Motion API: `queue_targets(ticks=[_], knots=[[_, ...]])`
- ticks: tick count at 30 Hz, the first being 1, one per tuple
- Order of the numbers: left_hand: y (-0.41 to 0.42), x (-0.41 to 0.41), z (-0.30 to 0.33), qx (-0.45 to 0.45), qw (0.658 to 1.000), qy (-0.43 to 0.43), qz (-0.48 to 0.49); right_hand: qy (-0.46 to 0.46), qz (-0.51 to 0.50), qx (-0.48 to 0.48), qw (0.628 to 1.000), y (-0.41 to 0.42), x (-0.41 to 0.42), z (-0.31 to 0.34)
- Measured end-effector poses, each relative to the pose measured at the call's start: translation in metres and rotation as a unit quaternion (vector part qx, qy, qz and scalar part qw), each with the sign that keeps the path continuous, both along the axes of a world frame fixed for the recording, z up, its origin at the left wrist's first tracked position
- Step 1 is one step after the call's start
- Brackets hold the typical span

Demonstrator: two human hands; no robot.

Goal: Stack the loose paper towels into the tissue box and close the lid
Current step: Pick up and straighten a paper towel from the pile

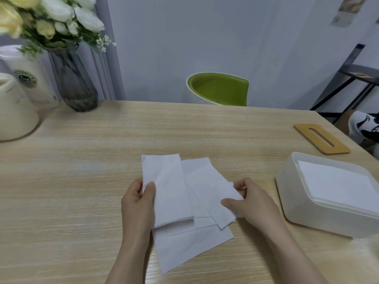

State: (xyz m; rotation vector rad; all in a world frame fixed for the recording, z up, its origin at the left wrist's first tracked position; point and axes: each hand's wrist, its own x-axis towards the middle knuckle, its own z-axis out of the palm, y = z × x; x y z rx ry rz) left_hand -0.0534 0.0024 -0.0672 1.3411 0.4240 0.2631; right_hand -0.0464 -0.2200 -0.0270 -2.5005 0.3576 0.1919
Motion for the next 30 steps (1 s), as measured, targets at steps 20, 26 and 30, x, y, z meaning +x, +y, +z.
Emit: queue_targets(ticks=[20,26,30], knots=[[-0.005,-0.004,0.008,-0.055,0.997,0.002,-0.058,0.016,0.038,0.083,0.996,-0.026,-0.016,0.003],[-0.007,-0.004,0.008,-0.063,0.993,0.016,-0.096,0.012,0.021,0.118,0.993,-0.023,-0.014,0.002],[-0.008,-0.004,0.007,-0.059,0.991,0.020,-0.115,-0.015,-0.013,0.166,0.986,-0.016,-0.005,-0.006]])
